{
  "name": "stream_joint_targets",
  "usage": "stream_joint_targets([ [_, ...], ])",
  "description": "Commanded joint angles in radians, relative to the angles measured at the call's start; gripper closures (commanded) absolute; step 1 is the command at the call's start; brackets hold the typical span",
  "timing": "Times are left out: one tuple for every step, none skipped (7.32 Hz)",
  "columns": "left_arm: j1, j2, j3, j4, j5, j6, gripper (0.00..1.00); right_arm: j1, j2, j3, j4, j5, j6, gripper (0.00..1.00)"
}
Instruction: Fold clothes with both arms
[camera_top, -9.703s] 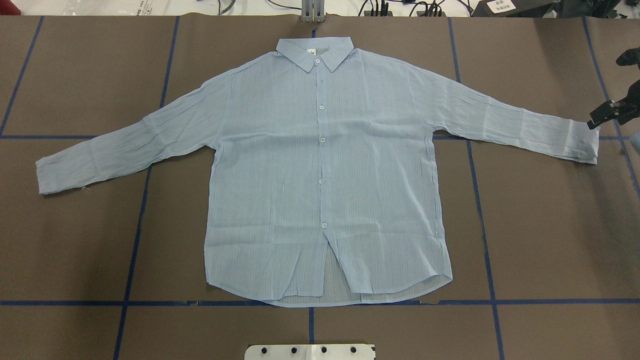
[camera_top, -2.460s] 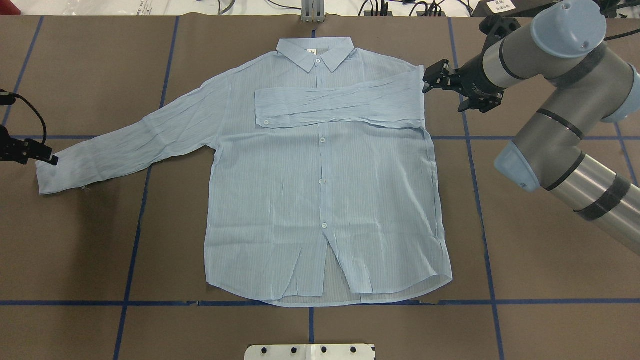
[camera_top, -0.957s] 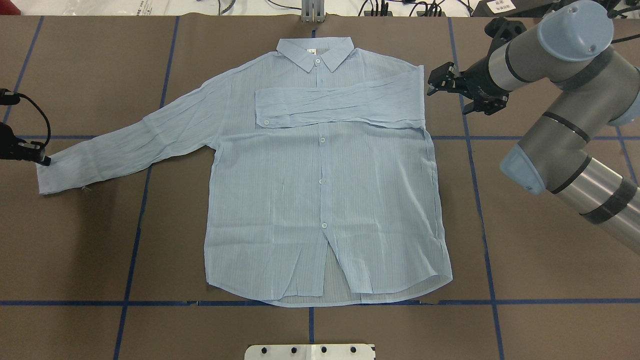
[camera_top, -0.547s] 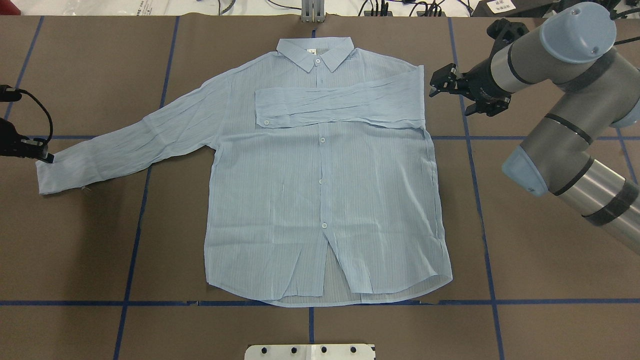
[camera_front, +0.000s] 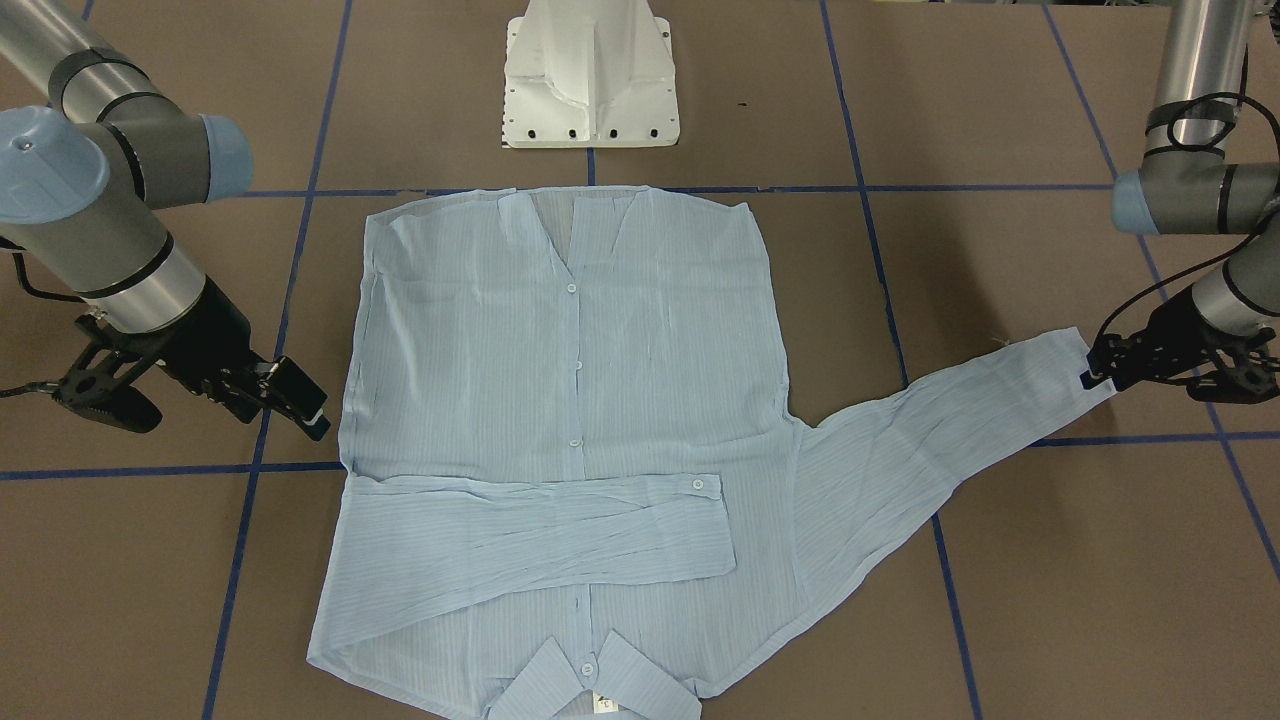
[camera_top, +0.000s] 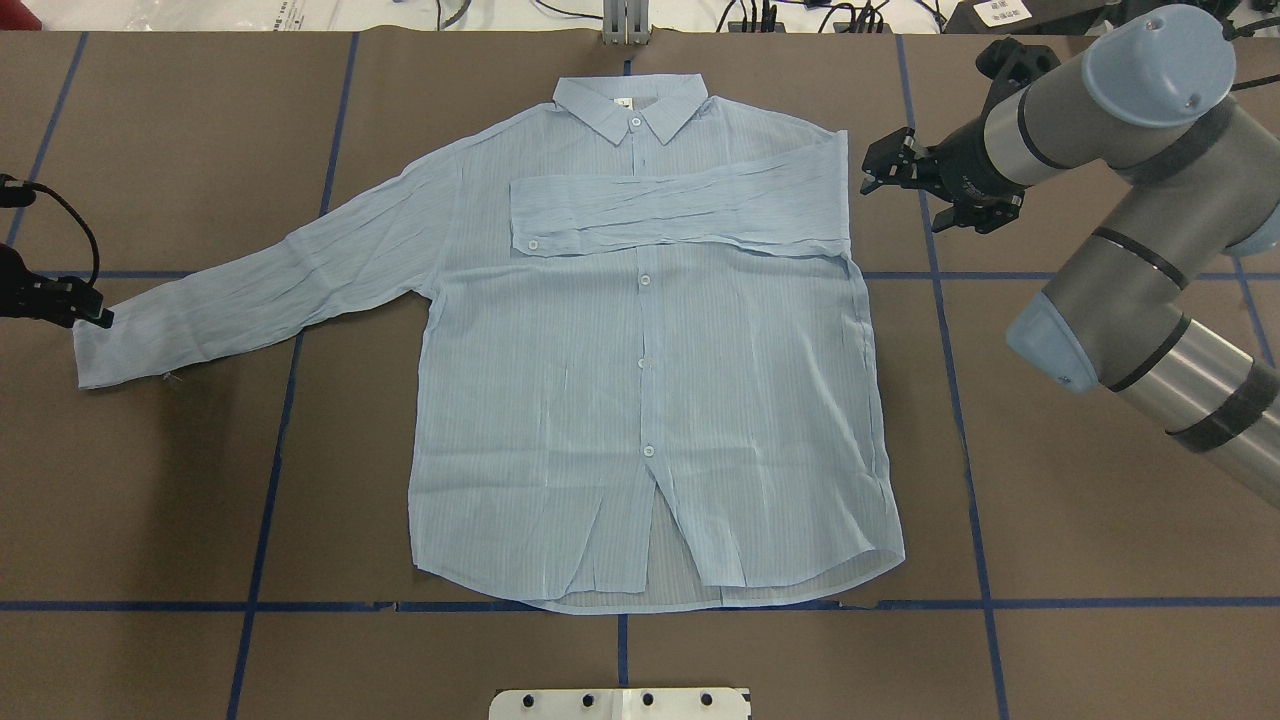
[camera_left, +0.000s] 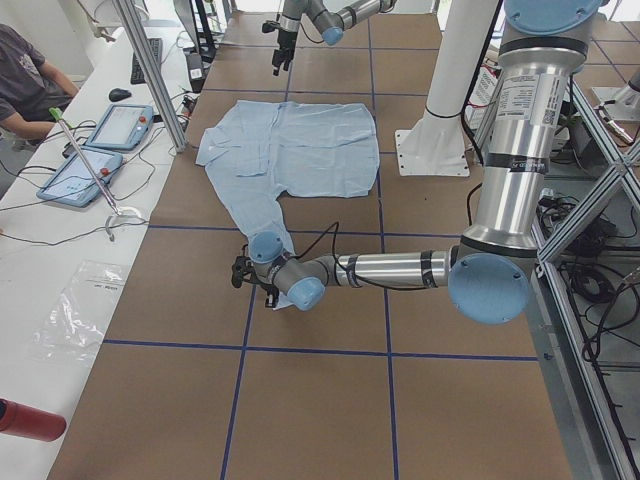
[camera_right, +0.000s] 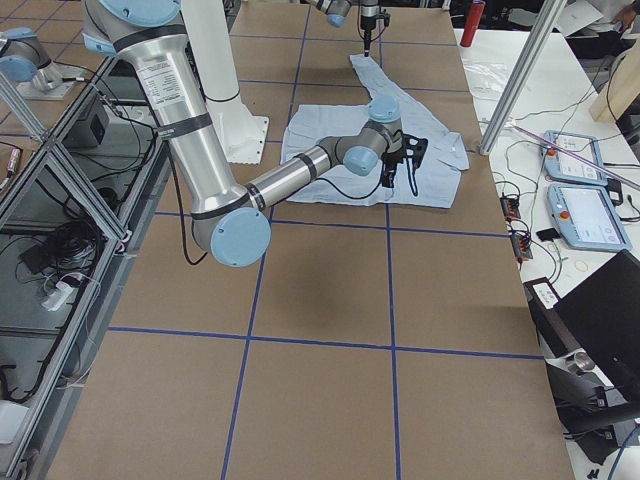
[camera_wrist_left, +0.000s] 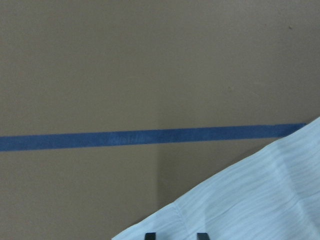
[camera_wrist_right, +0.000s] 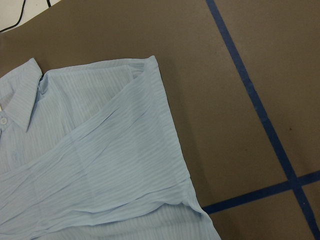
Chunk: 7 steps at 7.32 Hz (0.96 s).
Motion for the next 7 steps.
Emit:
stream_joint_targets([
  [0.0, 0.003, 0.007, -0.003, 0.024, 0.0, 0.33, 0.0, -0.001, 0.0, 0.0, -0.001, -0.001, 0.01],
  [0.0, 0.001, 0.007, -0.003, 0.022, -0.001, 0.34, 0.0, -0.001, 0.0, 0.0, 0.0, 0.0, 0.01],
  [0.0, 0.001, 0.008, -0.003, 0.022, -0.003, 0.34, 0.0, -0.001, 0.002, 0.0, 0.0, 0.0, 0.01],
  [0.0, 0.0, 0.008, -0.003, 0.022, -0.004, 0.35, 0.0, -0.001, 0.002, 0.0, 0.0, 0.0, 0.01],
  [0.0, -0.003, 0.016, -0.003, 0.024, -0.004, 0.36, 0.0, -0.007, 0.005, 0.0, 0.0, 0.0, 0.01],
  [0.002, -0.005, 0.019, -0.001, 0.024, -0.003, 0.36, 0.0, -0.007, 0.006, 0.0, 0.0, -0.001, 0.01],
  [0.002, -0.006, 0.019, -0.001, 0.024, -0.004, 0.36, 0.0, -0.007, 0.006, 0.0, 0.0, -0.001, 0.01],
])
